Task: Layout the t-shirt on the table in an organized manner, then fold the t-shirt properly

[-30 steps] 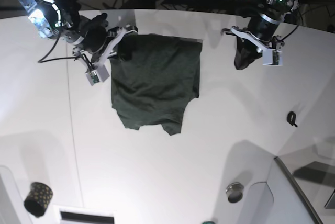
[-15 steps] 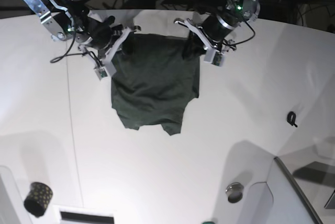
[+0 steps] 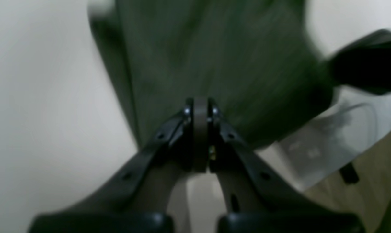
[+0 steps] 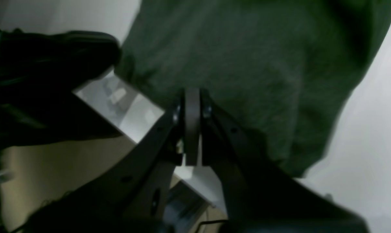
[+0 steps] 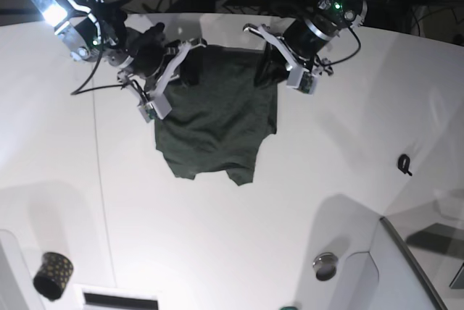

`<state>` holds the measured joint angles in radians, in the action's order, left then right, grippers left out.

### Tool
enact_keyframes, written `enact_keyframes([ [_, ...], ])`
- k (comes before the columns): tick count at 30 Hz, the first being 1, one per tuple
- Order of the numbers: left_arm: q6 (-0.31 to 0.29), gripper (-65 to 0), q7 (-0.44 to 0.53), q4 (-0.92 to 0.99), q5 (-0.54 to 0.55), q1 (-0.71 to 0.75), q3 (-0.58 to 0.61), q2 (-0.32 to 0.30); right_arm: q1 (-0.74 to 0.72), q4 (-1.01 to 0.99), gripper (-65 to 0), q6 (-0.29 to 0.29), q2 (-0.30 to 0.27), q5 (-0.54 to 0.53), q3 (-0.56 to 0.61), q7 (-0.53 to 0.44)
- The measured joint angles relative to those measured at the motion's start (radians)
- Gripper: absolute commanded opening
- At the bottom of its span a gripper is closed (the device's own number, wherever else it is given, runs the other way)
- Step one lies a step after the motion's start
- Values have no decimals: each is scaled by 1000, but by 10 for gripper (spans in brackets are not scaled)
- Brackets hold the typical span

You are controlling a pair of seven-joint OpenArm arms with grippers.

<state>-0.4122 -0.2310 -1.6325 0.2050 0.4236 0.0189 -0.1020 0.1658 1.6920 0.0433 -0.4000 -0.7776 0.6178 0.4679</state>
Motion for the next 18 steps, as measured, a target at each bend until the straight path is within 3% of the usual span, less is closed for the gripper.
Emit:
enact_keyframes([
  [6,2,-650,4,115,-13,-61,8,11,-11,-160,-644,0,10,7,-2,-5],
  [11,-3,-650,2,184,-9,-45,-12,1,18,-152,-644,0,17,7,2,-3],
  [18,6,-650,11,-26,2,23,-229,18,52,-6,-644,0,-24,0,-4,-78],
])
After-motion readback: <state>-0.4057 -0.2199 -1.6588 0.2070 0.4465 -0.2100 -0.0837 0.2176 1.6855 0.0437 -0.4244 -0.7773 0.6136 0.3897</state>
